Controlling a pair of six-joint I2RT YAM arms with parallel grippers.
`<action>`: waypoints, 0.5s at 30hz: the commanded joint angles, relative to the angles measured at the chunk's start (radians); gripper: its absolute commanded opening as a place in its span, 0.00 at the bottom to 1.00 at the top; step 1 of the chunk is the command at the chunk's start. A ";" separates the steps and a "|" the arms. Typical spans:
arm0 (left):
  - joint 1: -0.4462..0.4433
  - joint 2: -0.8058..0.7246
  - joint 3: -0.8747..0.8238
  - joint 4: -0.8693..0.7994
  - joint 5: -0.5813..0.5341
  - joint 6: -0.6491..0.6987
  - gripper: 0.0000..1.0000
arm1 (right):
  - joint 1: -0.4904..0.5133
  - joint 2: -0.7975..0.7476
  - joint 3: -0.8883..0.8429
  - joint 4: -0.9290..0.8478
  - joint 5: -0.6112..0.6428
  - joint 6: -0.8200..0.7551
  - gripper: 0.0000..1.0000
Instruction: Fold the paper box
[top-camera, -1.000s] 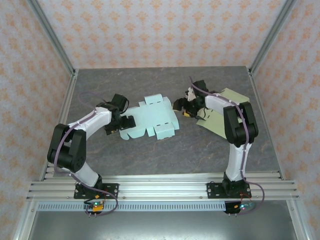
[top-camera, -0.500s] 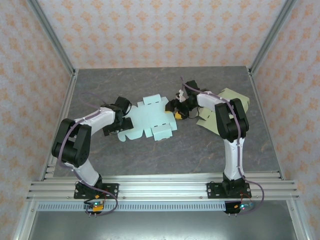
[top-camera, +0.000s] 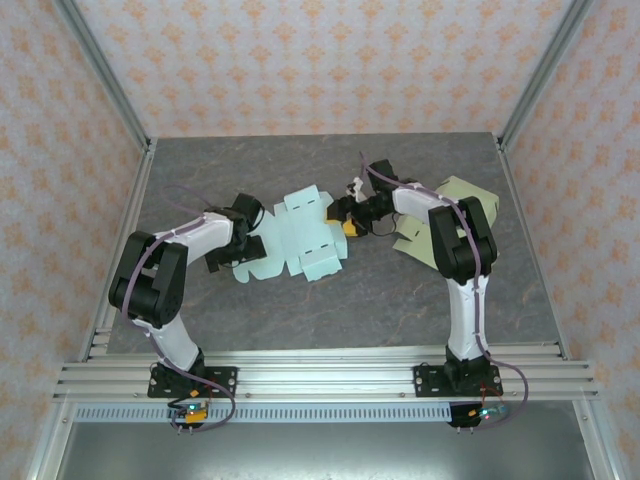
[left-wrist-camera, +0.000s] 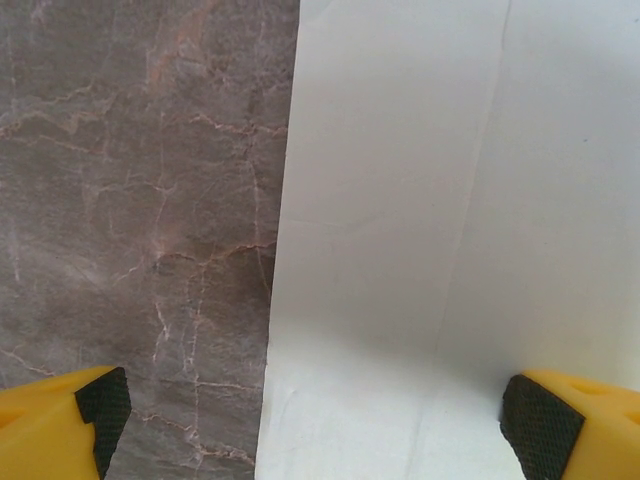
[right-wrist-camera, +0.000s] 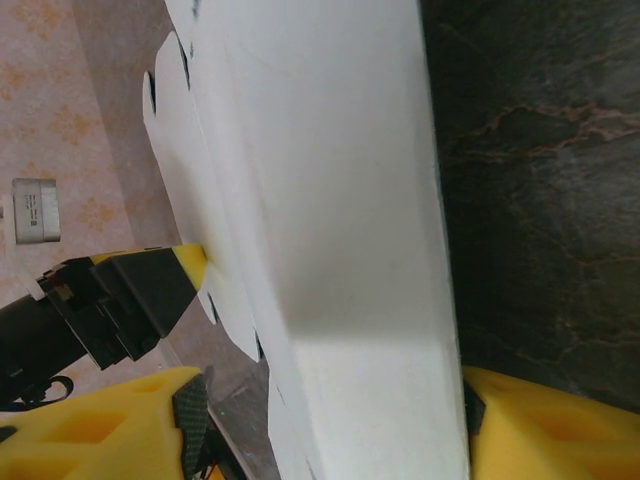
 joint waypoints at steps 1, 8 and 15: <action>-0.004 0.030 0.009 -0.007 -0.001 -0.012 1.00 | 0.018 0.018 0.031 0.008 -0.062 -0.028 0.61; -0.004 0.017 0.011 -0.011 -0.005 -0.010 1.00 | 0.019 0.012 0.050 -0.030 -0.097 -0.079 0.56; -0.004 0.028 -0.005 0.014 0.036 -0.033 1.00 | 0.020 -0.001 0.049 -0.018 -0.159 -0.099 0.73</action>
